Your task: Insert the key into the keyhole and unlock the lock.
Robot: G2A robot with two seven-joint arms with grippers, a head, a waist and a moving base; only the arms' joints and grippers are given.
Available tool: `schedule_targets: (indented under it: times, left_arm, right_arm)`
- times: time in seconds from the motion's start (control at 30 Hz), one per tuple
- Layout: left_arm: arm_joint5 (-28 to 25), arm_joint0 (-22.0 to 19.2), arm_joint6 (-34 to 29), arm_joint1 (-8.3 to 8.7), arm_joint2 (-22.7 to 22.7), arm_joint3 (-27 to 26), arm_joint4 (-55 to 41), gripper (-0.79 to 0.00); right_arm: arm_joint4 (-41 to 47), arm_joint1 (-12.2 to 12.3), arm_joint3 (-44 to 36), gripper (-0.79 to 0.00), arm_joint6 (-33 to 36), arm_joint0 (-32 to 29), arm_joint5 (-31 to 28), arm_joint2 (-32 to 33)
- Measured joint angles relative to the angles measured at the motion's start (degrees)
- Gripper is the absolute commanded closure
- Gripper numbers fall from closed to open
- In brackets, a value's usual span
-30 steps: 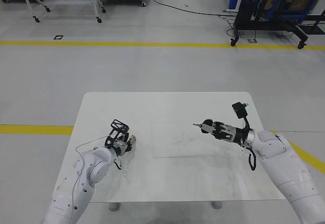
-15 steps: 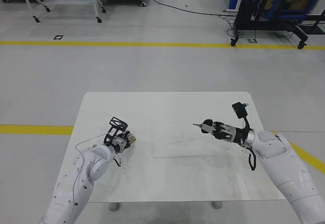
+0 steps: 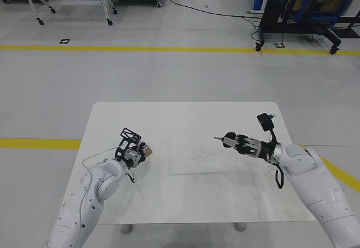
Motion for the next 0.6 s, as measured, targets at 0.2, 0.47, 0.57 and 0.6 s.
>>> schedule_targets:
  times: [0.2, 0.47, 0.57, 0.6]
  left_arm:
    - [-7.5, -6.8, -5.9, -1.51, 1.7, 7.6, -20.4, 0.0]
    - [-11.0, -18.1, -18.8, -3.39, 4.8, 18.4, -44.4, 0.0]
    - [-9.8, -19.4, -19.4, -3.53, 5.0, 19.6, -46.7, 0.0]
    - [-9.8, -19.3, -19.4, -3.52, 5.0, 19.6, -45.9, 0.0]
  right_arm:
    - [0.0, 0.0, 0.0, 0.0, 0.0, 0.0, 0.0, 0.0]
    - [0.0, 0.0, 0.0, 0.0, 0.0, 0.0, 0.0, 0.0]
    - [0.0, 0.0, 0.0, 0.0, 0.0, 0.0, 0.0, 0.0]
    - [0.0, 0.0, 0.0, 0.0, 0.0, 0.0, 0.0, 0.0]
